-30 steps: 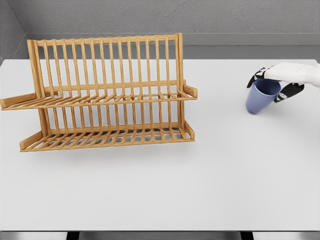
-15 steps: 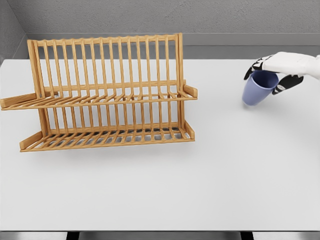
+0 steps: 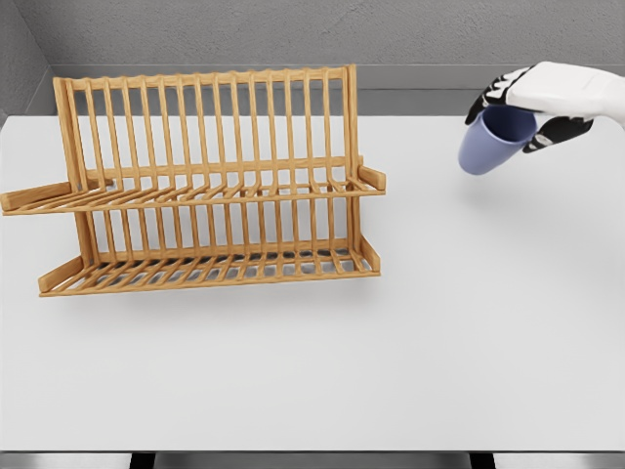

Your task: Right arm put cup on second shelf

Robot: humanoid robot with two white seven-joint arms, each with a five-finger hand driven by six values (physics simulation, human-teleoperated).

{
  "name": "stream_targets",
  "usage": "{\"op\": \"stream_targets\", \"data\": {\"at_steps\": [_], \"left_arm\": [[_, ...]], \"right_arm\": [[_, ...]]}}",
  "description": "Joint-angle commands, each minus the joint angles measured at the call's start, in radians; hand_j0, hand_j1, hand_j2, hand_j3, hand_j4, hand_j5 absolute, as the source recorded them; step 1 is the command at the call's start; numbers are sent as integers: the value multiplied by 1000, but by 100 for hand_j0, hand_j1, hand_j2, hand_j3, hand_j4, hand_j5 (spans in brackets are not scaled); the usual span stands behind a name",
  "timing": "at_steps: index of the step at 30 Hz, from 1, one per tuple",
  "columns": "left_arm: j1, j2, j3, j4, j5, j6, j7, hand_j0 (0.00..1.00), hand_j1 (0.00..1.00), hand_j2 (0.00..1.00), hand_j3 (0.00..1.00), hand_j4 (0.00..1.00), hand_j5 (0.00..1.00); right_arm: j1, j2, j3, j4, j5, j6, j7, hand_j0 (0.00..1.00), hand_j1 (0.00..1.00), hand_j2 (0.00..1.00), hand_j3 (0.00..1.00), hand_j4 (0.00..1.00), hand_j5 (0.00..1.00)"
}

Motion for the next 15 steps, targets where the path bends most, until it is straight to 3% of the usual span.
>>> {"op": "stream_targets", "data": {"at_steps": [1,8,15], "left_arm": [[0,0,0,0,0,0,0,100,100,100,100,100,100],[0,0,0,0,0,0,0,100,100,100,100,100,100],[0,0,0,0,0,0,0,100,100,100,100,100,100]], "right_arm": [[0,-4,-9,-31,-6,3,-1,70,70,70,70,70,70],[5,-5,-51,-100,-6,1,-1,70,70,70,70,70,70],[2,-13,-52,-239,-6,3,-1,70,70,70,70,70,70]]}}
